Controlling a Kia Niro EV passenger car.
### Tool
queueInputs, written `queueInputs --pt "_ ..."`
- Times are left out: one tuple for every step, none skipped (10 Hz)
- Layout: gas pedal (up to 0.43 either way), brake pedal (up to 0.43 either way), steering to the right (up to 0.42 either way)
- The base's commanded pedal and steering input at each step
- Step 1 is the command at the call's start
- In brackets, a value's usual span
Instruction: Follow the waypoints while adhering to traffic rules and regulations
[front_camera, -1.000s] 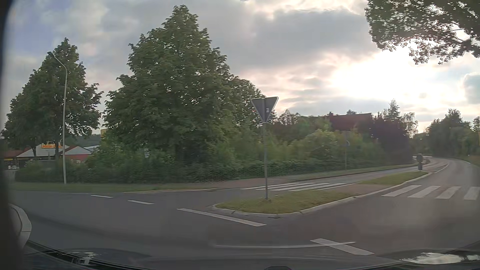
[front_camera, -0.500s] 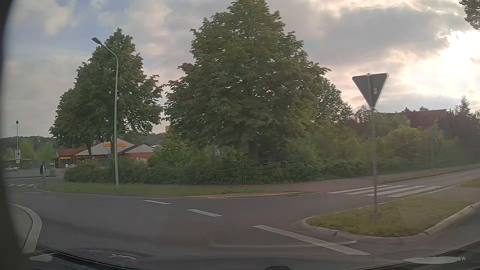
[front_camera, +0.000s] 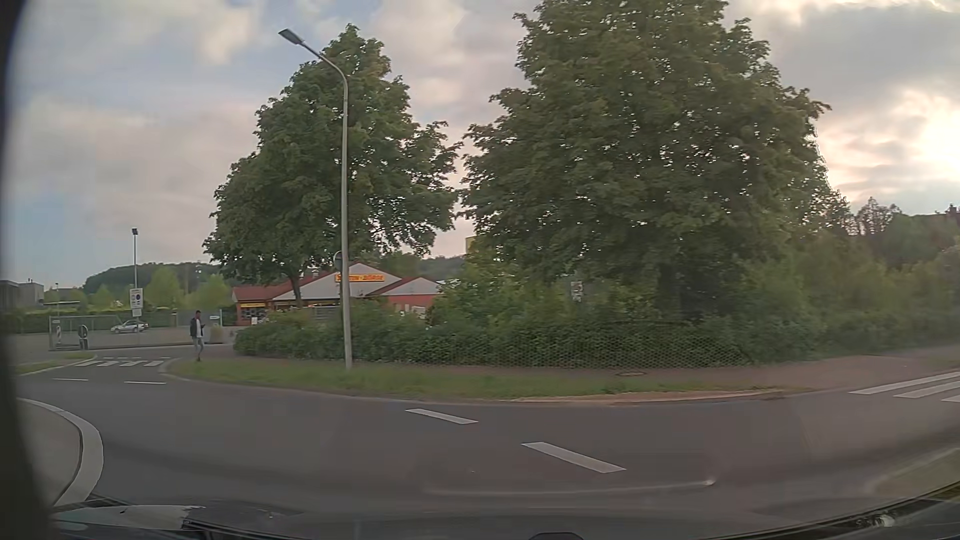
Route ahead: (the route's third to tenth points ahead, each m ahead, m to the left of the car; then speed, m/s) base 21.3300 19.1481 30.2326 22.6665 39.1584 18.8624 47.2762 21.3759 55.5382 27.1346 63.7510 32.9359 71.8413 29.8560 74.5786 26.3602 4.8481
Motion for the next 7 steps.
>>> queueInputs --pt "0.079 0.000 -0.399" --pt "0.079 0.000 -0.398" --pt "0.079 0.000 -0.396" --pt "0.079 0.000 -0.394" --pt "0.079 0.000 -0.389" --pt "0.079 0.000 -0.386" --pt "0.079 0.000 -0.383"
